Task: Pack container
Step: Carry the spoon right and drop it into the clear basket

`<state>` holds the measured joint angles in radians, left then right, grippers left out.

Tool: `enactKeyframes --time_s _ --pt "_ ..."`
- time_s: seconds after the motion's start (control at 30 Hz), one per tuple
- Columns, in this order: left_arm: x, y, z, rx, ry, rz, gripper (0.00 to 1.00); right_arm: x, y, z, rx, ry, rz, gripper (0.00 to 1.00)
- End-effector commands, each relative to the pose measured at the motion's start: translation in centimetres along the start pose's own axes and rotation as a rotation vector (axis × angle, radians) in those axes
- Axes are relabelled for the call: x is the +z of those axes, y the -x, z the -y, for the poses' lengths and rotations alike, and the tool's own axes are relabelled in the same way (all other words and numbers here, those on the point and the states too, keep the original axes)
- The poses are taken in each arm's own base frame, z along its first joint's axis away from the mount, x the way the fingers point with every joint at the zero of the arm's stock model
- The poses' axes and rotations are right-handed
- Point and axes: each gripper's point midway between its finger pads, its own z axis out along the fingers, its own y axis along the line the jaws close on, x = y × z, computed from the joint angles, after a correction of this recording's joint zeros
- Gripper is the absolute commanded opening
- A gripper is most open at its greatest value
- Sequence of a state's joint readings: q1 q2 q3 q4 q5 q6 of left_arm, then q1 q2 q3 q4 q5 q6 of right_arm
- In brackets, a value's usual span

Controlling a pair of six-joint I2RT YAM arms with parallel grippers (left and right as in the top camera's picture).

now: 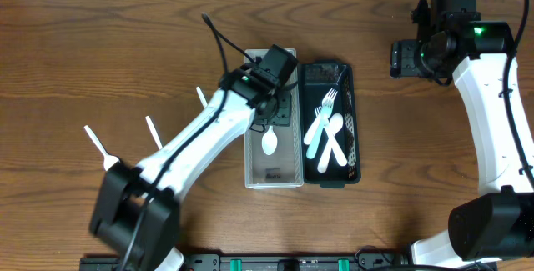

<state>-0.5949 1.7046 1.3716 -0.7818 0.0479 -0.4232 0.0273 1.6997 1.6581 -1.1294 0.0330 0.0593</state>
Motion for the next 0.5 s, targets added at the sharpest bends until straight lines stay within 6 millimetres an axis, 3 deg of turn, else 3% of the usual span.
enactKeyframes --time_s 0.0,0.13,0.2,0.27,0.47 --pt "-6.6 3.9 -2.2 -0.007 0.059 0.225 0.6 0.4 -0.2 0.0 -0.011 0.003 -0.012 0.78" --pt "-9.4 4.6 -7.9 -0.159 0.173 0.278 0.62 0.4 -0.2 0.0 -0.011 0.003 -0.012 0.78" --pt "-9.3 4.3 -10.7 -0.243 0.216 0.252 0.71 0.4 -0.2 0.0 -0.011 0.003 -0.011 0.78" --pt "-8.6 4.0 -13.3 -0.325 0.25 0.221 0.81 0.4 -0.2 0.0 -0.012 0.003 -0.012 0.78" --pt "-3.8 3.1 -17.3 -0.467 0.237 0.071 0.86 0.4 -0.2 0.0 -0.012 0.003 -0.012 0.78"
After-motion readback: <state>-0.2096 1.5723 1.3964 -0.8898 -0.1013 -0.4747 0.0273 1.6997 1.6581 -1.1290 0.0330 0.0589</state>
